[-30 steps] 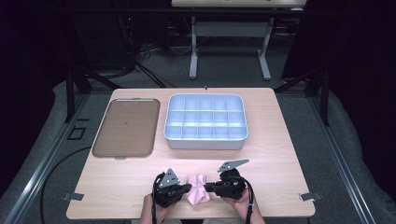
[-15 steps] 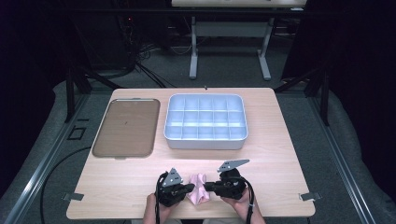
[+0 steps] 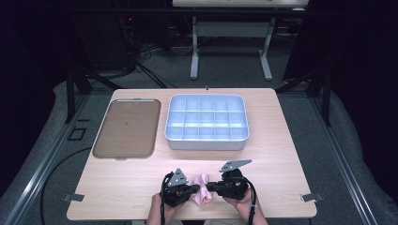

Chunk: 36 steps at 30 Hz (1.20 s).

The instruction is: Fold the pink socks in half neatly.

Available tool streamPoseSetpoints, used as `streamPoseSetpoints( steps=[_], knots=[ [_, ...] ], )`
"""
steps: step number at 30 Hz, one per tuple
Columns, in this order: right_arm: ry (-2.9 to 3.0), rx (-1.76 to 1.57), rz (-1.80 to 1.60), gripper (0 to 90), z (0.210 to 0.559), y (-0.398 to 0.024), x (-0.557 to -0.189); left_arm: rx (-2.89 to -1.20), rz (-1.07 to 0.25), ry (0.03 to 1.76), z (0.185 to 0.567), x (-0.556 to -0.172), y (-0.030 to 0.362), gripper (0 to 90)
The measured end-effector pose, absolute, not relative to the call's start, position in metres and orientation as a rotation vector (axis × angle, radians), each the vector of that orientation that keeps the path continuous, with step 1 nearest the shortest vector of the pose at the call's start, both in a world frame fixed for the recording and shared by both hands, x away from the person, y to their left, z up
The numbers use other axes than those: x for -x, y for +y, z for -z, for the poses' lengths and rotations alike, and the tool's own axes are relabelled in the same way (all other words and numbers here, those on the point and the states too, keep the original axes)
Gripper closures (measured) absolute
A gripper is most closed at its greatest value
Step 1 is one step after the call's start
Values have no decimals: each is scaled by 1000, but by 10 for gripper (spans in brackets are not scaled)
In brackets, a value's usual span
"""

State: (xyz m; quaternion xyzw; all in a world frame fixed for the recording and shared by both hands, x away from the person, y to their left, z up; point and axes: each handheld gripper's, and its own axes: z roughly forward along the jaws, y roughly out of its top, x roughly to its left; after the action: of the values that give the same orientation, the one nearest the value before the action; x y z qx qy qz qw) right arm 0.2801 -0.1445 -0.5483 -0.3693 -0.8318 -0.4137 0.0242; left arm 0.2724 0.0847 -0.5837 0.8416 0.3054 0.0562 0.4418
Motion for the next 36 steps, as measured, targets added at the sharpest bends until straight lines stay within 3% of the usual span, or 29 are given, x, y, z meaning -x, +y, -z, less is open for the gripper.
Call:
streamPoseSetpoints(
  steps=[19,36],
  knots=[
    [-2630,1135,1139,882,542,-158,-281,-2063,-138,793,579,-273,99,857],
    [-2635,1094,1237,880,546,-126,-281,-2058,-115,804,585,-278,97,880]
  ],
)
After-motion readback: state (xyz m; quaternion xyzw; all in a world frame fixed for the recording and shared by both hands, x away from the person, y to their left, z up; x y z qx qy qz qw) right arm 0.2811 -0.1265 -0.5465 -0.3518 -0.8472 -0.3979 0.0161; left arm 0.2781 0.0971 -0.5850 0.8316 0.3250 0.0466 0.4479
